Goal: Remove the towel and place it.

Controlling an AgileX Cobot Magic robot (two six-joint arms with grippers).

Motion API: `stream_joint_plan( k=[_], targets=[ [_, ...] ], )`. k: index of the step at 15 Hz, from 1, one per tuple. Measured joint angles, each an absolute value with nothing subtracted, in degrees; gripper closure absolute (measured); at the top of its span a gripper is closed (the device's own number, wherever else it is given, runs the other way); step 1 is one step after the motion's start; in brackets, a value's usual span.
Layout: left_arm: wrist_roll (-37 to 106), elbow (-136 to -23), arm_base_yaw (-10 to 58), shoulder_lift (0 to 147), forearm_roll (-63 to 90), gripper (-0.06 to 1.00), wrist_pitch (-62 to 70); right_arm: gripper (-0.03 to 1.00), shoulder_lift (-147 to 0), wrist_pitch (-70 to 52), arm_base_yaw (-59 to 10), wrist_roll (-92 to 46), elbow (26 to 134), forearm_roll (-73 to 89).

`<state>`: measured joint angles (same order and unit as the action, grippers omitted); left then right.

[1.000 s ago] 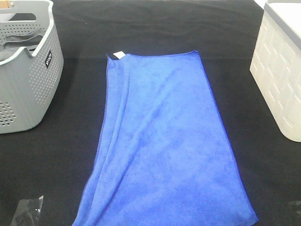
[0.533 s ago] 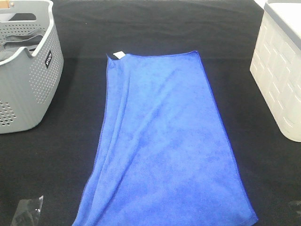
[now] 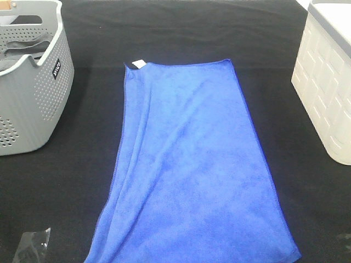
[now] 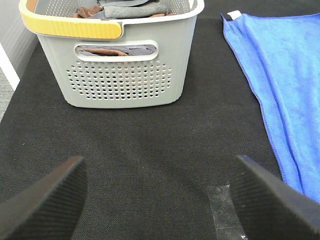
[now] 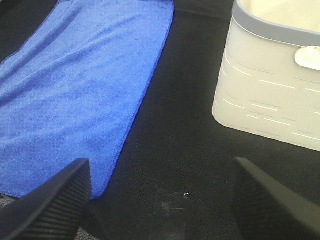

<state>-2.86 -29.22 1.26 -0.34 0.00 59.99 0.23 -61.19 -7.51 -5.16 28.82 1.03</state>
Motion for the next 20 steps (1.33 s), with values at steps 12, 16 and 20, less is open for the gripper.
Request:
stream_joint_plan(
  k=[12,16,20],
  targets=[
    [-2.86,-29.22,1.26,-0.34,0.0,0.19,59.99,0.21,0.23,-61.19,-7.51,-5.16,28.82,1.03],
    [-2.86,-29.22,1.26,-0.34,0.0,0.19,59.99,0.21,0.23,-61.19,-7.51,-5.16,28.82,1.03],
    [-2.86,-29.22,1.26,-0.34,0.0,0.19,59.99,0.21,0.23,-61.19,-7.51,-5.16,28.82,1.03]
  ],
)
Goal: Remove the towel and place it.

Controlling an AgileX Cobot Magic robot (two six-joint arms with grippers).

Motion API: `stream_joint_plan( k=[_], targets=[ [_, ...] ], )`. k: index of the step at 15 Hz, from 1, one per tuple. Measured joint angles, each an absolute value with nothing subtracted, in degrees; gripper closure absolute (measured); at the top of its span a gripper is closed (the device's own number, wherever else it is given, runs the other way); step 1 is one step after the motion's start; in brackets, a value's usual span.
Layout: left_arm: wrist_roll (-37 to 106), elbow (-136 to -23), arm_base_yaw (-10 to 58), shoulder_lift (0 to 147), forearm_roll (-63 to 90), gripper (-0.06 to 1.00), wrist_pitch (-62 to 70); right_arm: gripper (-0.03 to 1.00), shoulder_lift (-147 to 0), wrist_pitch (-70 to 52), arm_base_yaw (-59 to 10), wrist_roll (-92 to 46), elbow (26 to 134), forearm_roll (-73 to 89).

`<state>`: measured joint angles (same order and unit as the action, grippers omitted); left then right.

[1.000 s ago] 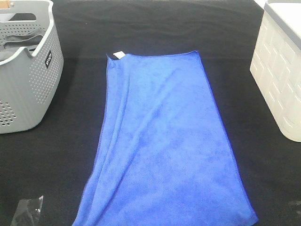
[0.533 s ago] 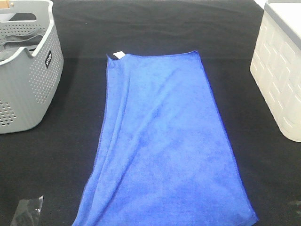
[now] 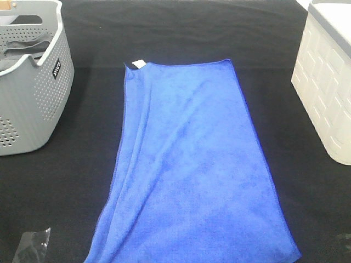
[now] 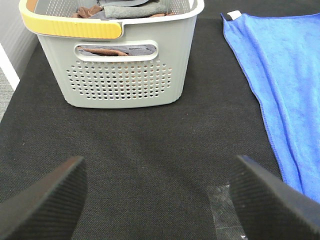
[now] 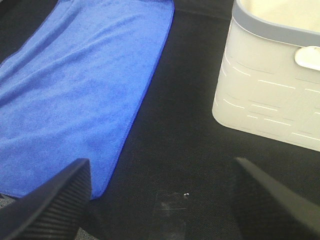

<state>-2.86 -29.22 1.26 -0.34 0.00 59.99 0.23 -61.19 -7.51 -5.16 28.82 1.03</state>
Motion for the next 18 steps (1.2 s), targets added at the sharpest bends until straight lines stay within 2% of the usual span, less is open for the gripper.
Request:
stream_joint_plan(
  k=[18],
  targets=[
    [-2.86,-29.22,1.26,-0.34,0.0,0.19,59.99,0.21,0.23,-61.19,-7.51,-5.16,28.82,1.03]
  ],
)
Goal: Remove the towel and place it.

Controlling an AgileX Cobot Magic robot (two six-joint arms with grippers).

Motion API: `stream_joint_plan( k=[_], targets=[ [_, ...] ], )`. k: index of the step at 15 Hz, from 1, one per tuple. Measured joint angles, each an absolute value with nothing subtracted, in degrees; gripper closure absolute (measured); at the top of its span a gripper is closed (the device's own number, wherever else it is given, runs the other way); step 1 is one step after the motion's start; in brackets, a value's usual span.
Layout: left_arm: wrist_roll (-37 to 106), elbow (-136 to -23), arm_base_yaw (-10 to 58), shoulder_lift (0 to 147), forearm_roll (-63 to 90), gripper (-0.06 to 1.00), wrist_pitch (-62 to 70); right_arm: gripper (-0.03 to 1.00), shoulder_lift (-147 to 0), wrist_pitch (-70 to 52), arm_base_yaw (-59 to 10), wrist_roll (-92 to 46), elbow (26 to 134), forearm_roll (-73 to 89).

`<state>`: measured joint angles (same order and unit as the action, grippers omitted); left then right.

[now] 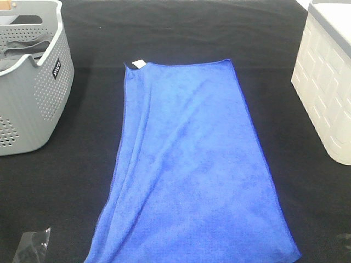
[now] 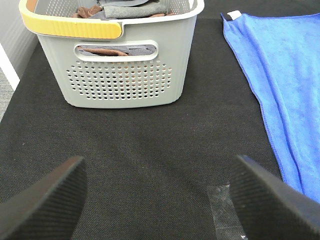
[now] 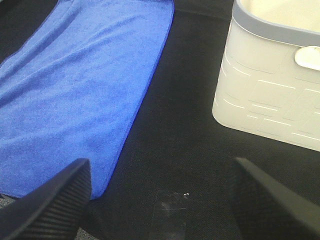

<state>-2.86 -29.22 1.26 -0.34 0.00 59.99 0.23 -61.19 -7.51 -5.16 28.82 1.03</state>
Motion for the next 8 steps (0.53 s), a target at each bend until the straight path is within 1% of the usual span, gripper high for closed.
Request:
stream_joint_plan(
  k=[8],
  targets=[
    [-2.86,-29.22,1.26,-0.34,0.0,0.19,59.99,0.21,0.23,-61.19,-7.51,-5.16,28.82,1.03]
  ],
)
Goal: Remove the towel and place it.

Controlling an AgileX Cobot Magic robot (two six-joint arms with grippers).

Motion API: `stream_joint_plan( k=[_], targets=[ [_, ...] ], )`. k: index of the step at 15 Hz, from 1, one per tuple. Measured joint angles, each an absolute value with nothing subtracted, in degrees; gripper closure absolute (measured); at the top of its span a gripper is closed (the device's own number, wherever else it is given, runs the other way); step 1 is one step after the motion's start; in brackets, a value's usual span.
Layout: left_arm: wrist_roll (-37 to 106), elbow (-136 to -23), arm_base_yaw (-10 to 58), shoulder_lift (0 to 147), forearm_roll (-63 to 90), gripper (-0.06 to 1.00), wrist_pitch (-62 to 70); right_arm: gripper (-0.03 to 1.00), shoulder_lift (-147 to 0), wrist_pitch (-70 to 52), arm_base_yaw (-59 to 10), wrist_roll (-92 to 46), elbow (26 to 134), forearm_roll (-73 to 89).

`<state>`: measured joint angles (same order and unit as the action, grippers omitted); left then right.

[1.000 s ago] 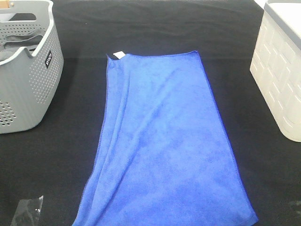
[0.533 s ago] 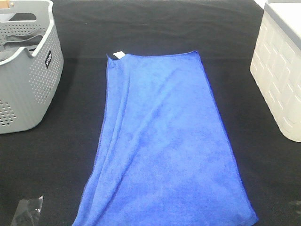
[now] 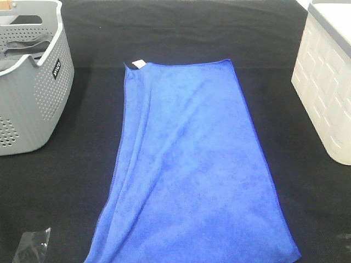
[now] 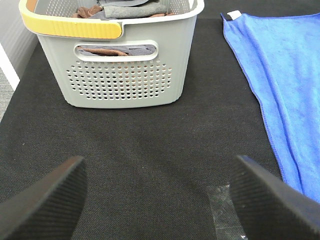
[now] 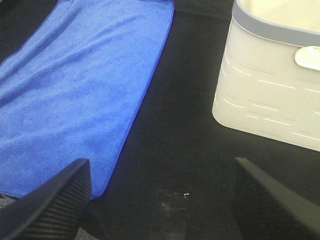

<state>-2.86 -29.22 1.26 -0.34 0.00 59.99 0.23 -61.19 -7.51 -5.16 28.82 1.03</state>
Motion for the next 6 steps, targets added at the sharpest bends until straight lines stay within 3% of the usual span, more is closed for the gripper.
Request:
stream_joint_plan(
  k=[6],
  targets=[
    [-2.86,-29.22,1.26,-0.34,0.0,0.19,59.99,0.21,0.23,-61.19,-7.51,-5.16,28.82,1.03]
  ],
)
